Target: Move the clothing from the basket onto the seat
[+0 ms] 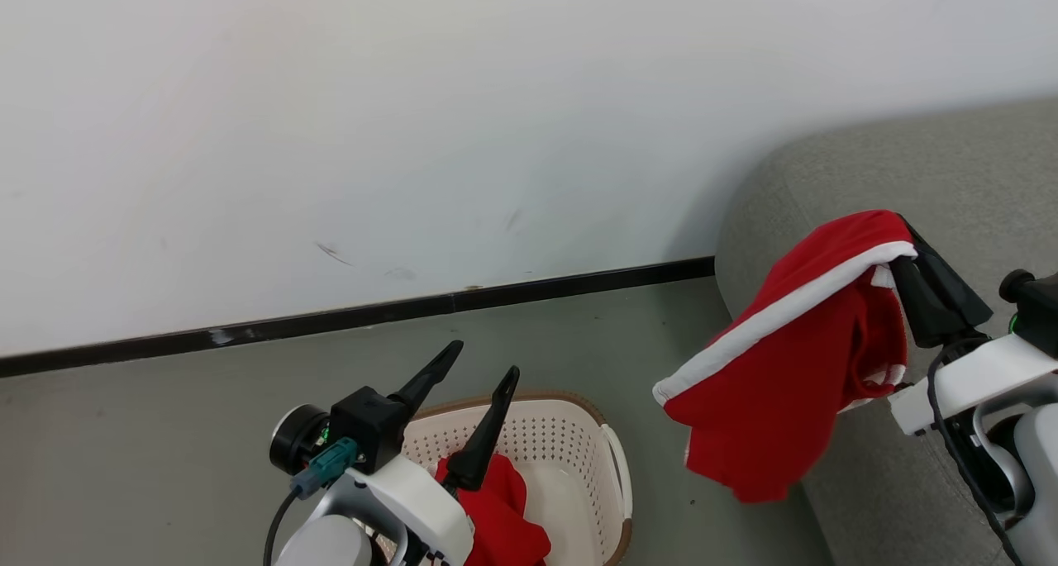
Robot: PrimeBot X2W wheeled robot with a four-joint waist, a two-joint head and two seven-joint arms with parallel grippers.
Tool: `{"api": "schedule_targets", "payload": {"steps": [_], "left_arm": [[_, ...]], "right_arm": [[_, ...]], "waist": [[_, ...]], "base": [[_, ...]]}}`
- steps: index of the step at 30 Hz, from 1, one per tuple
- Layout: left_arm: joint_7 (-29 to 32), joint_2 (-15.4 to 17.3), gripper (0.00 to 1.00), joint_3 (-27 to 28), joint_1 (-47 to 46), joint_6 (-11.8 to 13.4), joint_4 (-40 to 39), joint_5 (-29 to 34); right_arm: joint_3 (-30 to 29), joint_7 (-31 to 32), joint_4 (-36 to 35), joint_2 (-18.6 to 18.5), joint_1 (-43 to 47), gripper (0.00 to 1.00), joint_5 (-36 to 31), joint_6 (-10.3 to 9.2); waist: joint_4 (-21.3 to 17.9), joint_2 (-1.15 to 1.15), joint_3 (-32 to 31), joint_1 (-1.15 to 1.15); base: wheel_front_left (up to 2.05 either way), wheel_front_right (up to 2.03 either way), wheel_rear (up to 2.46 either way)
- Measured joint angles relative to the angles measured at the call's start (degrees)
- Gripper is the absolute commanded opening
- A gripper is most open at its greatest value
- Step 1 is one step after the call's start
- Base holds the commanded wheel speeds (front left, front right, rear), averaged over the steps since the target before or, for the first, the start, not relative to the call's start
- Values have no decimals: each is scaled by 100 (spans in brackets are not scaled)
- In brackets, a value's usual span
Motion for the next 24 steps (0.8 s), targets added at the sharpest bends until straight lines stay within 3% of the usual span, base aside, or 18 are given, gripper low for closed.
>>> {"api": "schedule_targets", "payload": {"steps": [24], "left_arm": [[-221, -135, 100, -531, 97, -100, 24, -31]], "right_arm": [[-705, 32, -876, 152, 967, 0, -283, 0]], "waist": [[-769, 0, 56, 0]], "base": [[0, 0, 0]]}}
